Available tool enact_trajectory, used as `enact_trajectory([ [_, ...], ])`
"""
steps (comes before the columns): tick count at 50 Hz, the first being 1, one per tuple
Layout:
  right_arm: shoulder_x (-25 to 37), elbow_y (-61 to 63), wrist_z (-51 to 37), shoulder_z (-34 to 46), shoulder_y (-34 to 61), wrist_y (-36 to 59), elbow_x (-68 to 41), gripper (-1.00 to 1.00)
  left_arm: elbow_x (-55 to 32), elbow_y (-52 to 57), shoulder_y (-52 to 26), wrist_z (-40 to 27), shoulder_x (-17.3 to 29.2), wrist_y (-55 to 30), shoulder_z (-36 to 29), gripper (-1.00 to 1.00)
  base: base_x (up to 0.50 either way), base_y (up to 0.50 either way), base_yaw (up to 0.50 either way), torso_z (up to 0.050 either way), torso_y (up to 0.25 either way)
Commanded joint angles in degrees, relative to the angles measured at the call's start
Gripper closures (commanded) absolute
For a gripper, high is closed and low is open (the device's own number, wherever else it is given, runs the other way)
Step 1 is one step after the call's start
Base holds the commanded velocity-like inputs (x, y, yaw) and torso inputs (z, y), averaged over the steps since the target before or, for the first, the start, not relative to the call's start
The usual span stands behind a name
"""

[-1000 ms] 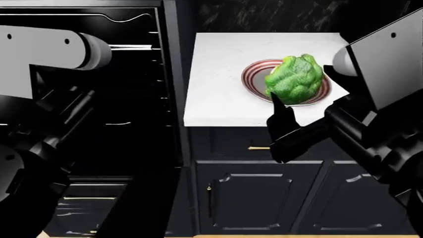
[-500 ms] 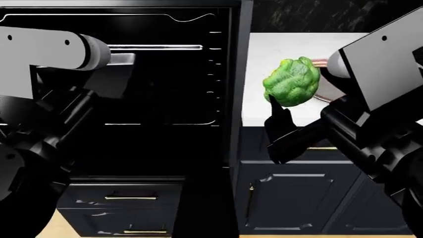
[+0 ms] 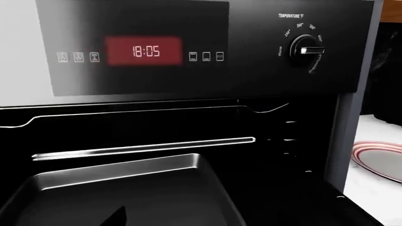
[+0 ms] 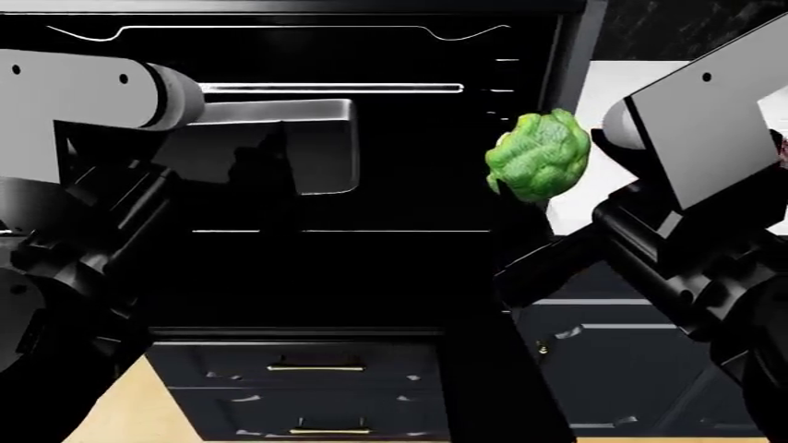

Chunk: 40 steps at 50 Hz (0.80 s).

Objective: Place the broccoli on the top rack of the oven.

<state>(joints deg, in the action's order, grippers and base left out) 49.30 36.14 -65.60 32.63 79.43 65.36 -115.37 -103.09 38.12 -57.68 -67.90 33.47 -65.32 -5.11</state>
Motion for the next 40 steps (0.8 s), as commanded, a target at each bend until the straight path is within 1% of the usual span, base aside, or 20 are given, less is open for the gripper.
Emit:
enact_trajectory([
  [1, -0.1, -0.1, 0.9, -0.1, 0.3, 0.8, 1.3, 1.00, 0.5, 0.0, 0.2, 0.4, 0.2, 0.3, -0.3, -1.00, 0.00, 0.45, 0.00, 0.000, 0.000],
  [9, -0.2, 0.0, 2.6, -0.5, -0.8, 0.8, 3.4, 1.00, 1.8, -0.5, 0.4, 1.5, 0.0, 0.4, -0.4, -1.00, 0.00, 0.44, 0.00, 0.000, 0.000],
  [16, 0.0, 0.1, 3.3, -0.7, -0.9, 0.8, 3.7, 1.00, 0.8, -0.4, -0.5, 0.4, 0.2, 0.6, -1.0, -1.00, 0.00, 0.44, 0.00, 0.000, 0.000],
  [26, 0.1, 0.1, 4.1, -0.7, -1.6, 0.6, 4.6, 1.00, 1.7, -0.6, -0.4, 1.2, 0.2, 0.8, -1.3, -1.00, 0.00, 0.42, 0.00, 0.000, 0.000],
  [40, -0.1, -0.3, 5.1, -0.3, -1.6, 0.9, 5.6, 1.00, 2.1, -0.5, -0.3, 1.6, 0.4, 1.1, -1.7, -1.00, 0.00, 0.36, 0.00, 0.000, 0.000],
])
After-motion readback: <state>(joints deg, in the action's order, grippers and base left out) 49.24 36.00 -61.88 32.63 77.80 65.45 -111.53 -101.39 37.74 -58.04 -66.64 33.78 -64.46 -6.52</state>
